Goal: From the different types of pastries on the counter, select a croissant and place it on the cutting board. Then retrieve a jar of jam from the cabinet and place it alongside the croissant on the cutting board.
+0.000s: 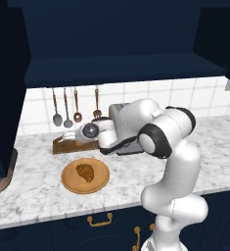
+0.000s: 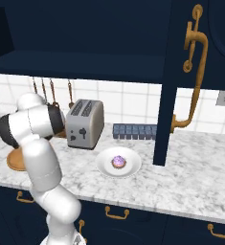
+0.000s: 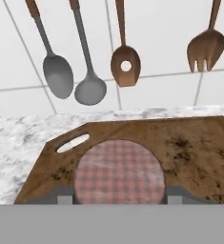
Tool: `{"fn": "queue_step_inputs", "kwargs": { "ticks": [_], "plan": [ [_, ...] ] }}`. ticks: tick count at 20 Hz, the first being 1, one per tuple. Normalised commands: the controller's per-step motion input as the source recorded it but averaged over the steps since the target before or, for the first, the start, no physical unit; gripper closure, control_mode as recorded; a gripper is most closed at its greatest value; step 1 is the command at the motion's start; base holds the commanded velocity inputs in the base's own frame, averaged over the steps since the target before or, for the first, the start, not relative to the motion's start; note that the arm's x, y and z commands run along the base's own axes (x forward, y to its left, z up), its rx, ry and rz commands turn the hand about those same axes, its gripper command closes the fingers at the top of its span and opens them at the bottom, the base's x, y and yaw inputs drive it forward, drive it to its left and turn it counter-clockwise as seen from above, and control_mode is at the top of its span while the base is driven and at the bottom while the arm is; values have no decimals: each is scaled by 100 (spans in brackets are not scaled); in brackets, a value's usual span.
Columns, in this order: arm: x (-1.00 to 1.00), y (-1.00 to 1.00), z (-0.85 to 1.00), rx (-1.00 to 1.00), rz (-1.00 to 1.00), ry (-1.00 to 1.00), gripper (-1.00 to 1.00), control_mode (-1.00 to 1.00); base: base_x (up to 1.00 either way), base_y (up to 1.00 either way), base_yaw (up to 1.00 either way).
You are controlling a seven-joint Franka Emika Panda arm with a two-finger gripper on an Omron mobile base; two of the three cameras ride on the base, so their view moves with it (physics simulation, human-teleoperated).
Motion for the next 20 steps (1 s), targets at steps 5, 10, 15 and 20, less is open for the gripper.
{"fn": "queue_step_inputs", "kwargs": {
  "ticks": [5,10,15,20],
  "plan": [
    [5,2,-19,0,0,0,100,-100,0,0,0],
    [23,3,20,1,0,-3,100,-100,0,0,0],
    [19,29,40,1,0,-3,100,-100,0,0,0],
    [28,27,-17,0,0,3,100,-100,0,0,0]
  ]
}}
